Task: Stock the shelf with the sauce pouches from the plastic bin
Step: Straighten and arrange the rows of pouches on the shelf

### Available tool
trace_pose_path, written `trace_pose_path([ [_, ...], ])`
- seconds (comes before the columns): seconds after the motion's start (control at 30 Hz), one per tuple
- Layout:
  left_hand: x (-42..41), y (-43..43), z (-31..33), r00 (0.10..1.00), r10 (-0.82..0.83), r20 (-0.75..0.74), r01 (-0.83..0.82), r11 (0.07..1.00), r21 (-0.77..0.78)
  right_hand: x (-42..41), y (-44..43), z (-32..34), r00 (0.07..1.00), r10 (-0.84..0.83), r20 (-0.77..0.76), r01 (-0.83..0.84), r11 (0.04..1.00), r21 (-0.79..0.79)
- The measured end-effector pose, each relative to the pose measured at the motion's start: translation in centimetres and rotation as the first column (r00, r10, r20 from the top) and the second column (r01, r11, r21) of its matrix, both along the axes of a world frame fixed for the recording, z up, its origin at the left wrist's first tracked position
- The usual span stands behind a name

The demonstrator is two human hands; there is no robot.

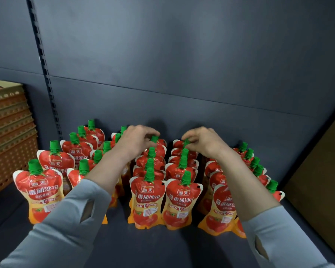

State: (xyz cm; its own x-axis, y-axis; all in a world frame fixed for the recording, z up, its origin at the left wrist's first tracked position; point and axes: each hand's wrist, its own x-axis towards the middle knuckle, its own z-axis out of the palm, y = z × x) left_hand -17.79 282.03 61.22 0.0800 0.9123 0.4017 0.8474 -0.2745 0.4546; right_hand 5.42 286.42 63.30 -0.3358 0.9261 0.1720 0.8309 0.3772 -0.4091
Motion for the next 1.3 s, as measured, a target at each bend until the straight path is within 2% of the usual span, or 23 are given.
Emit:
trace_pose_path([
  [0.07, -0.5, -1.1, 0.0, 0.999, 0.008, 0.039, -0.010, 0.998, 0.056, 0.2, -1.4, 0.1, 0.997, -0.021, -0.080, 0.032, 0.991, 0.129],
  [0.13, -0.5, -3.0, -0.1, 0.981, 0.004, 0.192, -0.034, 0.988, 0.151, 0.4, -4.0, 0.0, 0.980, -0.021, -0.195, 0.074, 0.960, 0.269],
  [0.23, 0.1, -6.6, -1.8, 0.944, -0.037, 0.327, -0.042, 0.973, 0.229, 0.2, -9.0, -1.6, 0.952, 0.074, -0.296, 0.042, 0.929, 0.368],
  [0.3, 0.4, -8.7, -3.6, 0.943, -0.064, 0.327, -0.010, 0.976, 0.218, 0.2, -11.5, -3.2, 0.945, 0.114, -0.306, 0.000, 0.936, 0.352],
  [0.4, 0.1, -10.5, -5.8, 0.921, -0.079, 0.380, 0.007, 0.983, 0.185, 0.2, -13.0, -5.1, 0.966, 0.121, -0.229, -0.058, 0.963, 0.264],
  [0.53, 0.1, -11.2, -6.3, 0.905, -0.092, 0.416, 0.031, 0.988, 0.152, 0.1, -13.1, -5.8, 0.975, 0.102, -0.196, -0.072, 0.986, 0.154],
  [0.73, 0.2, -11.6, -6.1, 0.941, -0.104, 0.323, 0.041, 0.980, 0.194, -0.2, -12.8, -5.1, 0.979, 0.073, -0.188, -0.060, 0.996, 0.072],
  [0.9, -0.2, -11.8, -6.3, 0.949, -0.148, 0.280, 0.070, 0.960, 0.273, -0.8, -12.0, -1.3, 0.964, 0.067, -0.257, -0.022, 0.985, 0.172],
  [1.0, -0.4, -11.8, -6.0, 0.963, -0.149, 0.222, 0.081, 0.954, 0.288, -2.3, -8.8, 1.3, 0.985, 0.045, -0.165, -0.009, 0.978, 0.209],
  [1.1, -0.3, -11.8, -5.6, 0.979, -0.145, 0.141, 0.092, 0.941, 0.327, -5.3, -5.0, 2.8, 0.996, 0.086, 0.021, -0.088, 0.990, 0.110],
  [1.2, 0.6, -11.3, -5.5, 0.997, -0.065, 0.046, 0.039, 0.903, 0.429, -8.8, -2.7, 2.5, 0.968, 0.146, 0.205, -0.158, 0.987, 0.041],
  [1.3, 1.2, -10.9, -5.5, 1.000, 0.005, 0.024, -0.016, 0.880, 0.476, -10.9, -0.8, 1.6, 0.938, 0.160, 0.306, -0.175, 0.984, 0.022],
])
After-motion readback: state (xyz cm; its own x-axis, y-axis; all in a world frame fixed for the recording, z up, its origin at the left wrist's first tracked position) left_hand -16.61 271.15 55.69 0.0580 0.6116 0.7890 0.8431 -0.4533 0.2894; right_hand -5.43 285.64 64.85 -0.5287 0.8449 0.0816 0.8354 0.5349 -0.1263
